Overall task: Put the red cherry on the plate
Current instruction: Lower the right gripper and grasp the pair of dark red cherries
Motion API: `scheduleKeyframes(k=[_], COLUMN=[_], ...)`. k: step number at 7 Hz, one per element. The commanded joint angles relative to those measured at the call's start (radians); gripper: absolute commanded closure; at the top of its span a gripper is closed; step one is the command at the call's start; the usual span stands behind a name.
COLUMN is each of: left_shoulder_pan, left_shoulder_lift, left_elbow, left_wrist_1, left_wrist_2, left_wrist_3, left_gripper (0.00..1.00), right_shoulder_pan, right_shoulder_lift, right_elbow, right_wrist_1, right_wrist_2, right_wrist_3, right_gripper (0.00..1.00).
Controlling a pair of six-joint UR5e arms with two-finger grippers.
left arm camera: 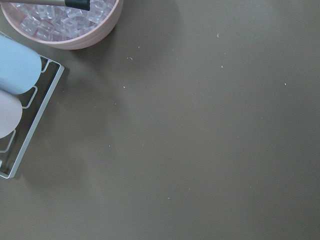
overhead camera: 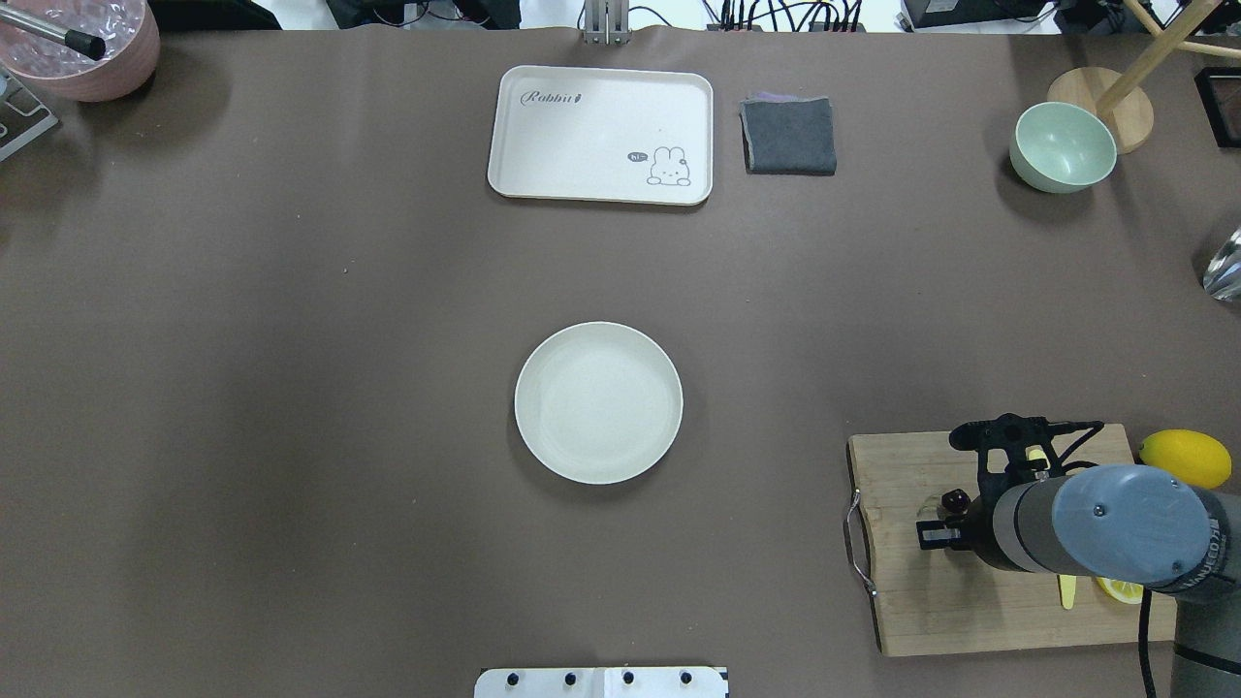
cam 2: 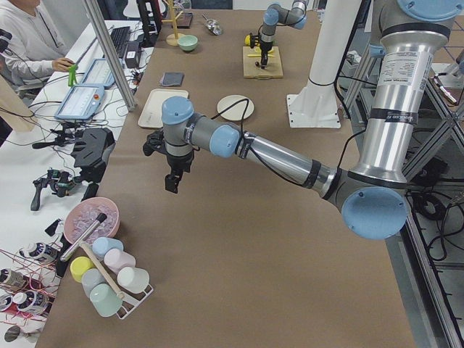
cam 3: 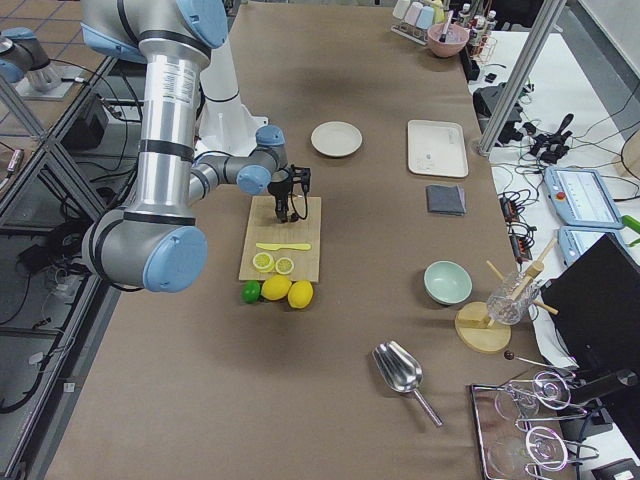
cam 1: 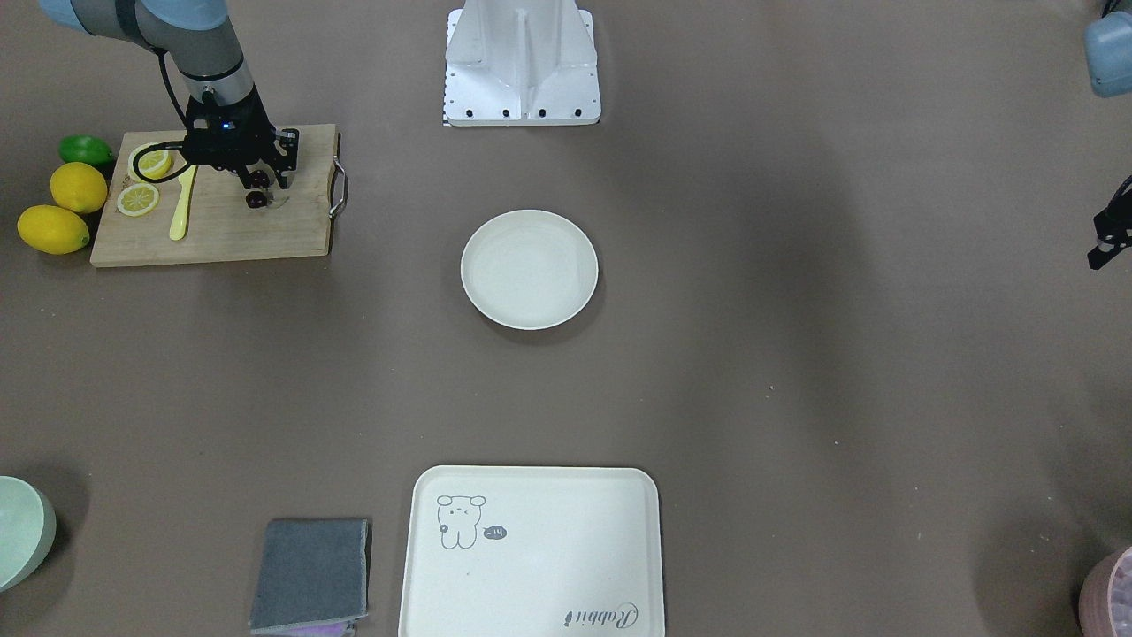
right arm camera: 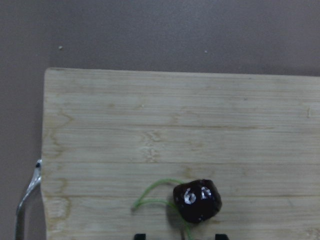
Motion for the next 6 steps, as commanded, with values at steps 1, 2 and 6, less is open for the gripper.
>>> scheduleKeyframes(k=[1,2,6], left_shoulder_pan=[0.000,0.000,0.002], left_shoulder_lift=[0.003,0.003,0.010], left_elbow=[-0.005,-0.004,-0.007], left_wrist_1=[0.000,-0.001,-0.001], left_wrist_2=[-0.002,0.000,-0.002], left_wrist_3=[-0.002,-0.002,-0.002], left_gripper=[0.02,0.02,0.02], right_shoulder_pan=[0.016,0.023,0.059], right_shoulder_lift=[0.000,-0.002,0.036], right_elbow=[0.000,0.003,0.021], right_wrist_1=[0.000,0.000,-0.002], right_wrist_2=[0.002,0.005,0.012], right_wrist_3=[0.000,0.000,0.000], right_gripper=[0.74,0.92,1.00])
